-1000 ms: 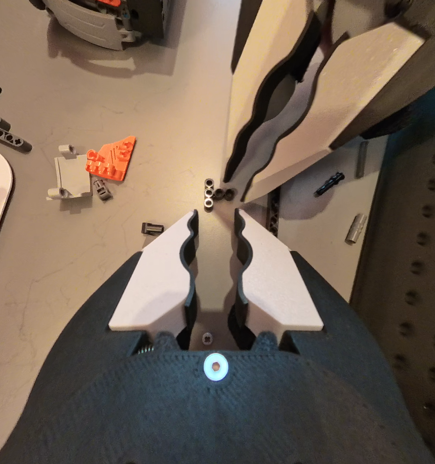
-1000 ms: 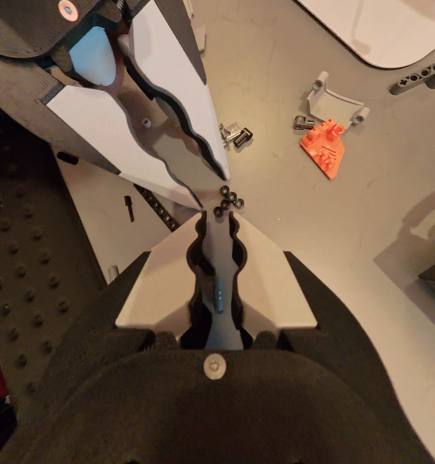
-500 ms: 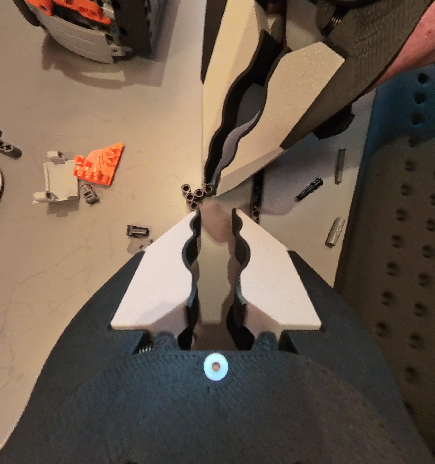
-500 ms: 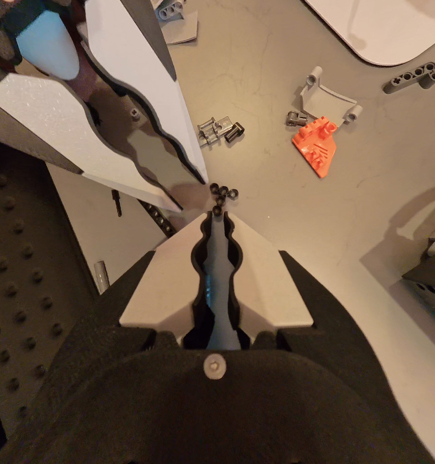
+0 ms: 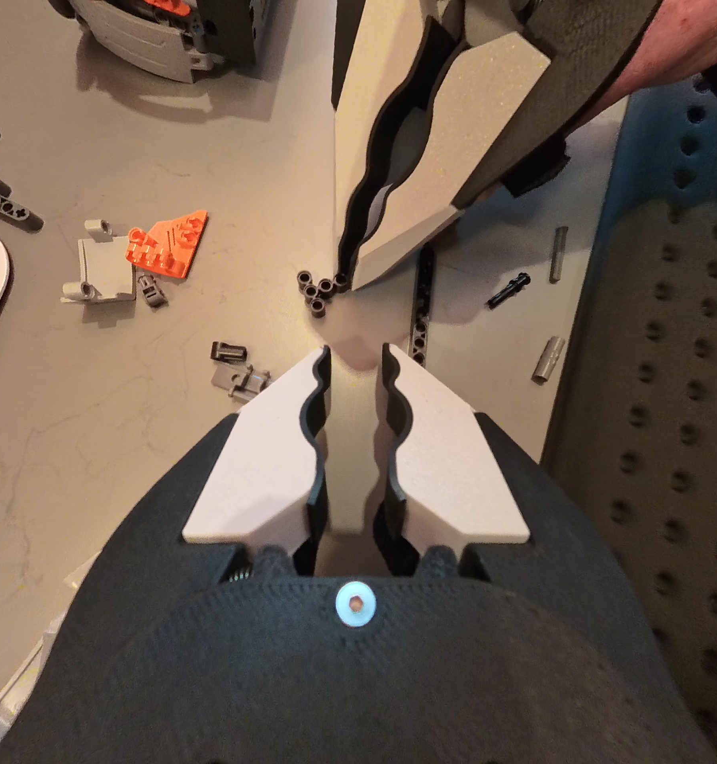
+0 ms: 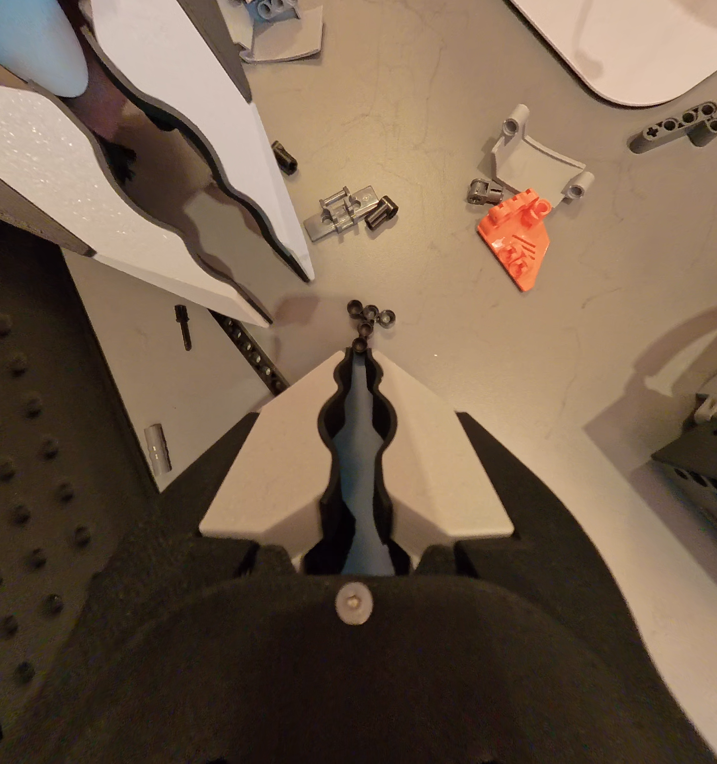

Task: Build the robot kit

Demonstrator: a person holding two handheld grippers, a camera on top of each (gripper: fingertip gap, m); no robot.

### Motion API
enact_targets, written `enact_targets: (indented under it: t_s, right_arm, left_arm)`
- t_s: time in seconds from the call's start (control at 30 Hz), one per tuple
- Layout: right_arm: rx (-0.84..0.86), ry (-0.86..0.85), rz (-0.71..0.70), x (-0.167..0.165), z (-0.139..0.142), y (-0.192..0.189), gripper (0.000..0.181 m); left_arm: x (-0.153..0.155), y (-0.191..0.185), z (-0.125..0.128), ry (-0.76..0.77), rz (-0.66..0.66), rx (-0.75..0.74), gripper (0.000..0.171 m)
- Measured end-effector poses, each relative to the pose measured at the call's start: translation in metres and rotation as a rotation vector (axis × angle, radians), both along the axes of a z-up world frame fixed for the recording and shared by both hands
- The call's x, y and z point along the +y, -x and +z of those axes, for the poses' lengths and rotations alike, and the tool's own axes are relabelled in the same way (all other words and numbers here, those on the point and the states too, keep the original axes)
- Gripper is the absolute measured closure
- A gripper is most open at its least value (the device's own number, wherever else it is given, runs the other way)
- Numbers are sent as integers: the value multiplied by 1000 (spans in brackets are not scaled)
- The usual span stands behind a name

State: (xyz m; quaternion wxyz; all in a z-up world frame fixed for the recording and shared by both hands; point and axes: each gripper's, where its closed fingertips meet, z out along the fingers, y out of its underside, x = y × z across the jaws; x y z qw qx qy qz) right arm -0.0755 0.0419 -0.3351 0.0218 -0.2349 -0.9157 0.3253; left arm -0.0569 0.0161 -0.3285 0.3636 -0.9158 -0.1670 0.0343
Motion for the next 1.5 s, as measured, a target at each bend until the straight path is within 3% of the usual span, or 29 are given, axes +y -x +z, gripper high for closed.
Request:
enact_targets:
  t_s: [0.57, 0.67, 1.23, 1.37, 1.5]
  right_arm:
    - [-11, 12, 24, 3, 1, -1, 181]
    - [-14, 21, 33, 3, 4, -2, 175]
    - [5, -37, 72, 5, 0, 5, 178]
    - [10, -32, 85, 4, 3, 5, 175]
    - [7, -42, 80, 2, 0, 5, 175]
  left_arm:
    - [-8, 10, -3, 9, 34, -8, 146]
    - [-5, 13, -4, 0, 40, -30, 144]
    - [22, -4, -2, -29, -75, -66, 141]
    - [11, 18, 11, -85, 46, -44, 137]
    - [13, 18, 0, -63, 36, -99, 129]
